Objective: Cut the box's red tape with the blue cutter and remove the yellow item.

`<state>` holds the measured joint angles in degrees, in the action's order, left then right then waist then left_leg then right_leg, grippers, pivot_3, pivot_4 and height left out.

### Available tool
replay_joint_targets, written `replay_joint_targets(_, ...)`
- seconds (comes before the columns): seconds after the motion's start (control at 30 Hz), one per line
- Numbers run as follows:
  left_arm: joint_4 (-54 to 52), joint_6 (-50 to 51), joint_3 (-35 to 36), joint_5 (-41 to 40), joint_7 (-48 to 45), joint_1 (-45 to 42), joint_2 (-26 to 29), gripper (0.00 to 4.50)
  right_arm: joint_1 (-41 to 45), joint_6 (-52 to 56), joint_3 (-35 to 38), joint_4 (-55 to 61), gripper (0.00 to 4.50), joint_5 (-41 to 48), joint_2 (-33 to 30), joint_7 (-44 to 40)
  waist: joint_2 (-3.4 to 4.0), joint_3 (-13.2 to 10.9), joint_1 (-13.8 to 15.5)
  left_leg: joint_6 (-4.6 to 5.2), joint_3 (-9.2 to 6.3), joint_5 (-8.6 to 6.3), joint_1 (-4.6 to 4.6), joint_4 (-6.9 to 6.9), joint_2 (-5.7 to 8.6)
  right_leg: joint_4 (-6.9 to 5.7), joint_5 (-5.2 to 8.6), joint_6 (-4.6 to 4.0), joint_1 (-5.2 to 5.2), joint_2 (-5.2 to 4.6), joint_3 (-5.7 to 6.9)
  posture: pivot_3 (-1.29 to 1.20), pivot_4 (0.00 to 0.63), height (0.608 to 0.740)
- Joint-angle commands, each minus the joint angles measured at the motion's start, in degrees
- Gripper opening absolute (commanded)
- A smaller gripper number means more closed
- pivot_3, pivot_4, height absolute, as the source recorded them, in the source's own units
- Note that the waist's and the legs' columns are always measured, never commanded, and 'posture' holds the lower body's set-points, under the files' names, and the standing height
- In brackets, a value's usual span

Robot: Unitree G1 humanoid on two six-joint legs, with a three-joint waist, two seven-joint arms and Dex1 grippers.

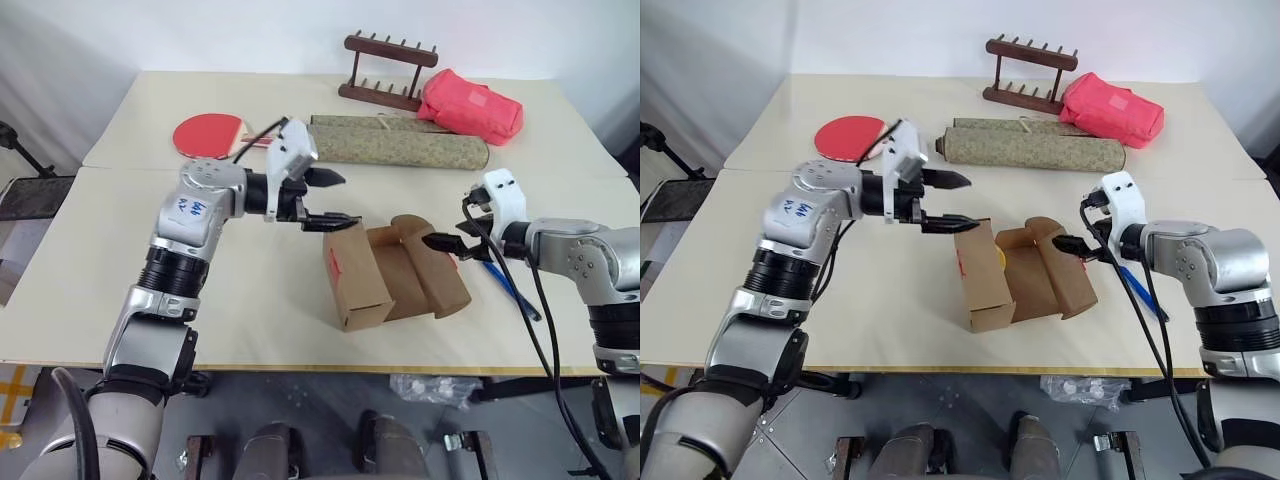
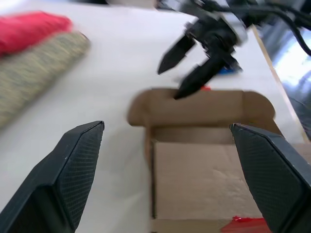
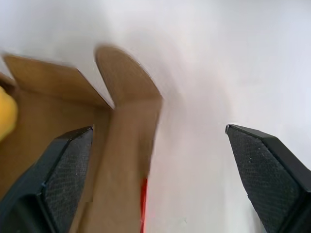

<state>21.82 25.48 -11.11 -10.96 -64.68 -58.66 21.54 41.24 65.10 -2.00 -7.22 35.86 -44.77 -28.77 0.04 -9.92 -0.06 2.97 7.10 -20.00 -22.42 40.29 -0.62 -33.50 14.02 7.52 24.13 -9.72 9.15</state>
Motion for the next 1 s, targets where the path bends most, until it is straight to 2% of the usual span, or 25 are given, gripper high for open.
replay_joint_targets(0.03,1.9,-5.1,-5.0,4.1,-2.7,-0.5,0.1,4.5,1.7,1.5,-0.3,-3.1,4.0,-0.3,0.9,-4.5,0.0,0.0,0.0,-0.01,0.01,0.01,0.0,-0.01,0.02,0.0,0.0,0.0,0.0,0.02,0.0,0.0,0.15,0.74)
replay_joint_targets(0.2,5.2,-10.7,-7.9,8.3,-4.3,-0.4,2.5,4.5,4.8,4.2,0.6,-5.2,2.35,-0.7,2.9,-6.2,0.02,0.0,-0.3,-0.09,0.02,0.05,0.07,-0.06,-0.07,0.0,0.0,-0.02,0.0,0.07,-0.05,0.0,0.15,0.74)
replay_joint_targets(0.4,4.6,-11.4,-8.5,9.7,-5.1,1.5,5.7,4.5,8.0,13.5,4.6,0.2,0.18,1.6,3.7,-4.9,0.04,0.0,-0.3,-0.17,0.0,0.1,0.15,-0.04,-0.25,-0.16,0.01,-0.08,0.0,0.06,-0.11,0.0,0.15,0.74)
replay_joint_targets(0.43,3.9,-11.3,-8.7,10.0,-5.1,2.2,6.5,4.5,8.8,15.8,5.7,1.6,0.05,2.1,4.0,-4.3,0.06,0.0,-0.4,-0.17,0.02,0.11,0.18,-0.03,-0.26,-0.19,0.0,-0.1,0.0,0.06,-0.13,0.0,0.15,0.74)
replay_joint_targets(0.63,-0.9,-10.0,-9.1,10.9,-4.3,6.6,10.2,4.5,12.1,26.7,11.1,9.7,0.05,5.1,5.8,-1.0,0.15,0.1,-1.0,-0.23,-0.01,0.14,0.29,-0.03,-0.32,-0.33,0.01,-0.22,0.0,0.06,-0.17,0.0,0.15,0.74)
replay_joint_targets(1.0,-7.2,-8.3,-10.3,12.0,-1.8,12.5,13.7,4.5,11.0,27.4,12.4,15.9,0.05,20.6,5.7,9.1,0.38,0.3,-1.5,-0.23,-0.01,0.13,0.38,-0.07,-0.32,-0.39,0.01,-0.23,-0.01,0.05,-0.19,0.0,0.15,0.74)
